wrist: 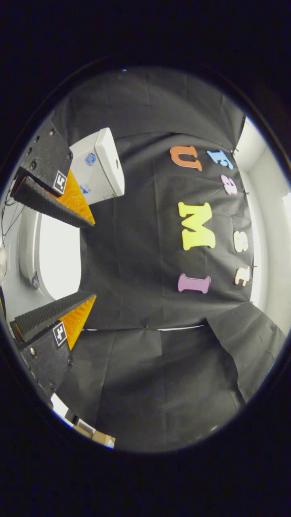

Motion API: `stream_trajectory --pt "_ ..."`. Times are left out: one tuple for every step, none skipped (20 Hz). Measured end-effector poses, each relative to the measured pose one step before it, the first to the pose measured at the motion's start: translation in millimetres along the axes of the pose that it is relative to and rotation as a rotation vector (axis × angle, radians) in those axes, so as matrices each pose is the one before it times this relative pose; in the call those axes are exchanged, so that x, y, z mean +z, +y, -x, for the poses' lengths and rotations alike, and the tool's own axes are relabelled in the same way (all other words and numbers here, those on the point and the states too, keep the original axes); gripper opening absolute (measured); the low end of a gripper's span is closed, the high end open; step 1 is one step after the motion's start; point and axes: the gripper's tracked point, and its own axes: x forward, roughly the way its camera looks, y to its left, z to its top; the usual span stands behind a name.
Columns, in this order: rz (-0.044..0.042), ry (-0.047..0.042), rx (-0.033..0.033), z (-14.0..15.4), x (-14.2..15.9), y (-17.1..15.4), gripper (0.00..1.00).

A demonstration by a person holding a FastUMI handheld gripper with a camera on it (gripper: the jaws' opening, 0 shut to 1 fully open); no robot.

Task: Open the toilet lid.

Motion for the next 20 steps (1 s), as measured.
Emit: stream_trajectory --pt "0.00505 0.0049 0.00545 -5.8 1.28 1.06 0.99" --pt "-0.00076 0.00133 0.00655 -7.14 3.05 0.61 0.99" --pt "-0.00485 0.00361 0.00746 -7.68 1.87 0.4 0.99" --pt "-0.00545 0.00349 0.00507 -9.07 1.41 -1.28 0.99" --pt "0.00109 0.00141 0.00483 -10.94 0.47 -2.45 0.99" --pt "-0.00025 0.00388 -0.01038 -11.23 0.39 -6.8 0.99" --pt "-0.00656 0.01447 -0.0087 -11.55 -2.25 -8.32 0.99" --pt "-0.01319 0.01768 -0.00734 -10.93 -4.63 -7.2 0.99" --pt "-0.01715 0.01757 -0.01316 -11.39 -3.43 -8.56 0.99" --pt "-0.01984 0.01425 -0.00846 -9.21 -4.42 -8.39 0.99" --pt "-0.01199 0.01666 -0.01384 -10.32 -6.01 -9.44 0.99" --pt "-0.00584 0.0156 -0.01317 -7.61 -7.88 -9.67 0.99" --pt "-0.00592 0.01594 -0.00882 -7.71 -6.0 -9.42 0.99" --pt "-0.00715 0.01475 -0.00962 -6.97 -7.09 -9.49 0.99" --pt "-0.01398 0.01862 -0.00695 -7.27 -7.88 -9.57 0.99" --pt "-0.0235 0.01652 0.00092 -6.5 -7.06 -8.21 0.99" --pt "-0.03283 0.0304 0.00213 -6.95 -10.03 -7.52 0.99" --pt "-0.03668 0.02885 0.01052 -6.61 -11.33 -5.25 0.99" --pt "-0.03819 0.03416 0.00317 -6.09 -11.47 -7.68 0.99" --pt "-0.03548 0.03051 -0.00589 -5.15 -11.64 -9.99 0.99"
